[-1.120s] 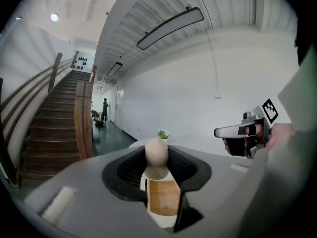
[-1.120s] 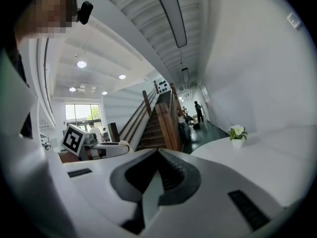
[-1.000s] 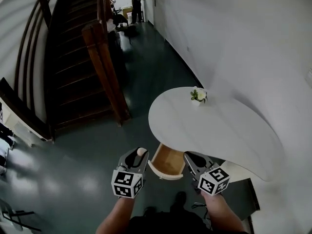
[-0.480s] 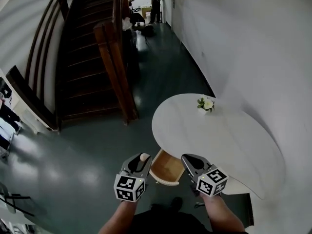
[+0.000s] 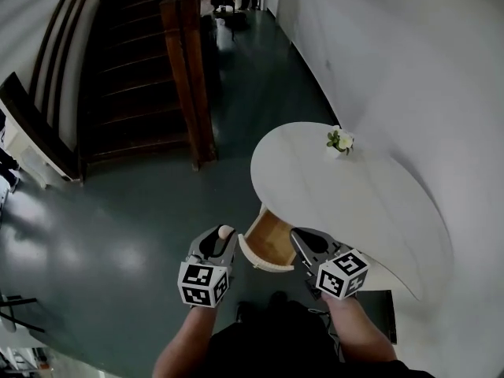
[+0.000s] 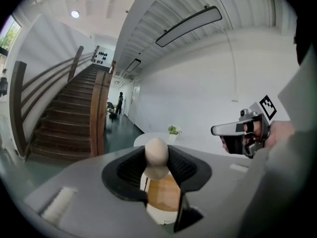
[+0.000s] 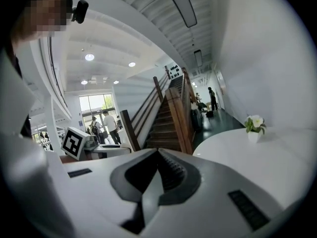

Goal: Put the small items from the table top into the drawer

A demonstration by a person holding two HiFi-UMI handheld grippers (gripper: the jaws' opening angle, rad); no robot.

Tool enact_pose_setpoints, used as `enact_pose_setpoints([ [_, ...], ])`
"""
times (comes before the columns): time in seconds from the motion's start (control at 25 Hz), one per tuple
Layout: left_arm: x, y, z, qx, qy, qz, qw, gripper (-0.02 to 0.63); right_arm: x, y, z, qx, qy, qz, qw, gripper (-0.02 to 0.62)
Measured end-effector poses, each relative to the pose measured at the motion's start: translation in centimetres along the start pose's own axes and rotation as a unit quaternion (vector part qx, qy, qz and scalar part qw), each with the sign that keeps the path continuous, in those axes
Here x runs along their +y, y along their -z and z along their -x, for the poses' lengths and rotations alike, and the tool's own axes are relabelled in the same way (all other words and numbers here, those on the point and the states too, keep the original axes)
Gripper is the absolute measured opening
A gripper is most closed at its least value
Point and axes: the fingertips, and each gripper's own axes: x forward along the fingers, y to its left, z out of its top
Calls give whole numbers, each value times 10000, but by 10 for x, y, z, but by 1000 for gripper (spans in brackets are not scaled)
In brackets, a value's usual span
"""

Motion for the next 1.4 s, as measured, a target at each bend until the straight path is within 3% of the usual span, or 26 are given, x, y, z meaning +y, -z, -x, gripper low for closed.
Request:
enact_pose_setpoints([
  [0.24,2,35,-14,380,69,93,9992,140,-10,23,-5,185,81,-210,9996,11],
  [0.48,0,60,-58,797,118,-4,9967,140,-41,48,-25,316,-103,-364,9988,12],
  [0.88,-29,117,-127,1532,597,-475,9852,140,-91,104,-40,538,-104,-796,9953,12],
  [1.04,-42,150,-147,1874,805,-677,9766,140,-105,121,-40,591,-93,-885,9943,12],
  [1.4,-68,210,-174,2722,1368,-1059,9466,141,-122,129,-26,626,14,-924,9938,12],
])
